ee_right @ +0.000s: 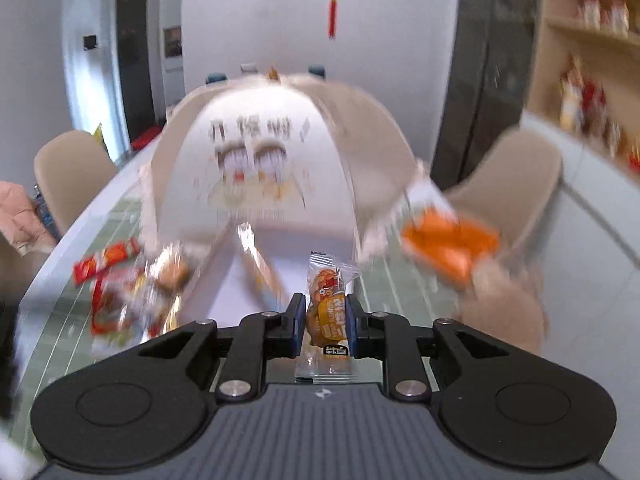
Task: Organize snacks
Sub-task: 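Drop the bread stick into the pink box with the left tool while the right tool drops an orange snack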
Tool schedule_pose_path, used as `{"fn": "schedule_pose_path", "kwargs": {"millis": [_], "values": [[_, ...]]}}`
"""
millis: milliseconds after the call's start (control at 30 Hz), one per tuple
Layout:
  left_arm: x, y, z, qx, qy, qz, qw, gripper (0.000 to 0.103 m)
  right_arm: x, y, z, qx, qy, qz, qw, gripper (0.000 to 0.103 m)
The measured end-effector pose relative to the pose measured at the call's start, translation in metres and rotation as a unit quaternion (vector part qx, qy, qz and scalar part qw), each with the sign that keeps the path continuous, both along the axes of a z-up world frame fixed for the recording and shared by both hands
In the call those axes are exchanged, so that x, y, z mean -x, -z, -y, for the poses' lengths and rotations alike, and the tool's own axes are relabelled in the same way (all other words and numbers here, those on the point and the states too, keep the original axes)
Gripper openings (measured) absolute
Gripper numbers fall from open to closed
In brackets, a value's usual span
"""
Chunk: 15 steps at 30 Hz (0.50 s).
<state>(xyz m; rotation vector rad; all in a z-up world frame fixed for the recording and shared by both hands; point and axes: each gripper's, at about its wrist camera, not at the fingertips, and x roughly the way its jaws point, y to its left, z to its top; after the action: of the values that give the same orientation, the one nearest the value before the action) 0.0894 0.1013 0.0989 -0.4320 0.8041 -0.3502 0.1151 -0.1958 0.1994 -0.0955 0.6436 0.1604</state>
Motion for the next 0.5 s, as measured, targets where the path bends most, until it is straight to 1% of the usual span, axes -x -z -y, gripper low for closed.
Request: {"fn": "schedule_pose_path", "kwargs": {"millis": [67,100,133,167,233,300,367,433,500], "values": [[0.024,0.011,-0.011,-0.008,-0.006,-0.007,0.9999,0.034,-0.028,-0.003,-0.014,0.004,-0.013,0.026,1.0,0.03],[0.034,0.015,-0.017,-0.012,-0.012,-0.014,0.9998,0.034,-0.044,-0.002,-0.02,0.005,-0.018,0.021,1.0,0.043],[0.045,0.019,-0.024,-0.015,-0.024,-0.02,0.9994,0.034,-0.061,0.0,-0.024,0.001,-0.019,0.005,1.0,0.049],[0.055,0.02,-0.034,-0.015,-0.038,-0.024,0.9989,0.034,-0.073,0.004,-0.027,-0.007,-0.019,-0.008,1.0,0.049],[0.073,0.019,-0.048,-0.01,-0.072,-0.027,0.997,0.034,-0.084,0.011,-0.026,-0.027,-0.018,-0.031,0.999,0.049],[0.088,0.015,-0.059,-0.001,-0.105,-0.027,0.9941,0.034,-0.083,0.018,-0.024,-0.054,-0.017,-0.062,0.996,0.05],[0.101,0.004,-0.065,0.005,-0.128,-0.032,0.9913,0.034,-0.072,0.025,-0.024,-0.087,-0.035,-0.096,0.991,0.05],[0.111,-0.013,-0.068,0.008,-0.129,-0.028,0.9912,0.034,-0.055,0.025,-0.031,-0.08,-0.061,-0.109,0.989,0.051],[0.117,-0.032,-0.067,0.015,-0.117,-0.016,0.9928,0.034,-0.031,0.02,-0.038,-0.051,-0.09,-0.103,0.989,0.053]]}}
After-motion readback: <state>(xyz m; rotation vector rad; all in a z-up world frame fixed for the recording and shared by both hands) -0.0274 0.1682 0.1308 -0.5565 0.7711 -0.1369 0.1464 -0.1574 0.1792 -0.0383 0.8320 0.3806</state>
